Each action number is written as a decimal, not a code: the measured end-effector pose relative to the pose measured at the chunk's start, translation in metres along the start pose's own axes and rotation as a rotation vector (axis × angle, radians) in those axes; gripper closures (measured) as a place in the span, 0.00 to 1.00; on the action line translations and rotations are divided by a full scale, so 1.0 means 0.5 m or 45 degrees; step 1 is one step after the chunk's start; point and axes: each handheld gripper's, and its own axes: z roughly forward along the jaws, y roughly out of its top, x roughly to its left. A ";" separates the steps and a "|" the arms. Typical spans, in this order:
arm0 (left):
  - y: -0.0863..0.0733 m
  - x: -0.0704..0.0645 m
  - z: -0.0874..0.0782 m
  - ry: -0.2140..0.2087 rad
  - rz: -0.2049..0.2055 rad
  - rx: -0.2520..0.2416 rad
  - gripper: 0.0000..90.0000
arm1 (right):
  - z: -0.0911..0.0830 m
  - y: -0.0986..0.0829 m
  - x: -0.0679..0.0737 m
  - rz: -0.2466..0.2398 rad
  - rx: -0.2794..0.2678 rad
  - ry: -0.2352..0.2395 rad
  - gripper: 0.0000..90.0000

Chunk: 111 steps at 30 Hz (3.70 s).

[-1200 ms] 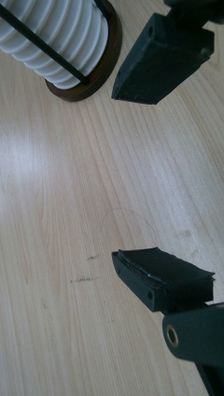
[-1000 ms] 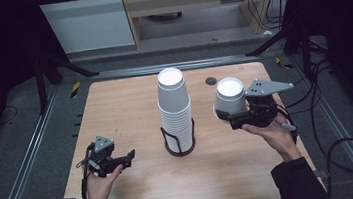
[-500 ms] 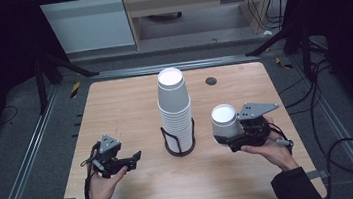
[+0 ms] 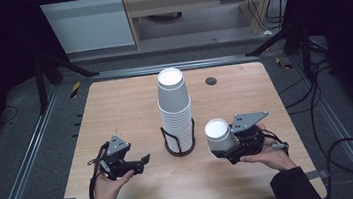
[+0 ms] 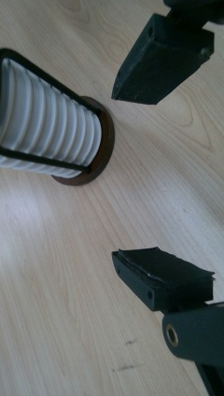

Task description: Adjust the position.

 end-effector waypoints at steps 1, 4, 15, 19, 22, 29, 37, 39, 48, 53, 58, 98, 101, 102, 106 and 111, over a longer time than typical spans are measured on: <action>0.001 -0.003 0.000 -0.004 0.007 -0.001 0.20 | 0.004 -0.001 0.001 -0.005 0.008 0.011 0.17; 0.004 -0.009 -0.001 -0.024 0.011 -0.007 0.20 | 0.014 -0.002 0.006 -0.027 0.040 0.044 0.18; 0.022 -0.039 -0.015 -0.157 0.085 -0.040 0.19 | 0.051 -0.010 0.024 -0.080 0.143 0.139 0.17; 0.029 -0.051 -0.019 -0.183 0.111 -0.045 0.19 | 0.063 -0.009 0.032 -0.094 0.160 0.167 0.17; 0.033 -0.058 -0.022 -0.208 0.121 -0.045 0.19 | 0.071 -0.006 0.038 -0.107 0.167 0.190 0.17; 0.041 -0.078 -0.023 -0.290 0.149 -0.049 0.18 | 0.093 -0.004 0.048 -0.138 0.205 0.236 0.17; 0.049 -0.097 -0.020 -0.371 0.156 -0.051 0.17 | 0.116 0.005 0.059 -0.172 0.230 0.278 0.17; 0.051 -0.102 -0.020 -0.375 0.164 -0.045 0.17 | 0.121 0.009 0.061 -0.181 0.233 0.283 0.17; 0.068 -0.114 -0.016 -0.434 0.186 -0.040 0.15 | 0.136 0.028 0.072 -0.215 0.248 0.294 0.17; 0.079 -0.123 -0.004 -0.453 0.201 -0.027 0.15 | 0.145 0.036 0.073 -0.237 0.267 0.293 0.17; 0.089 -0.136 0.009 -0.471 0.203 -0.023 0.14 | 0.151 0.044 0.075 -0.255 0.267 0.288 0.17; 0.107 -0.172 0.060 -0.539 0.211 0.038 0.22 | 0.178 0.055 0.094 -0.281 0.280 0.314 0.17; 0.107 -0.172 0.059 -0.534 0.206 0.036 0.23 | 0.178 0.056 0.094 -0.269 0.281 0.319 0.17; 0.107 -0.172 0.059 -0.533 0.210 0.036 0.23 | 0.178 0.056 0.094 -0.269 0.281 0.319 0.17; 0.107 -0.174 0.058 -0.526 0.212 0.044 0.23 | 0.180 0.056 0.095 -0.281 0.289 0.316 0.17; 0.107 -0.173 0.057 -0.525 0.214 0.041 0.24 | 0.181 0.057 0.096 -0.272 0.288 0.317 0.17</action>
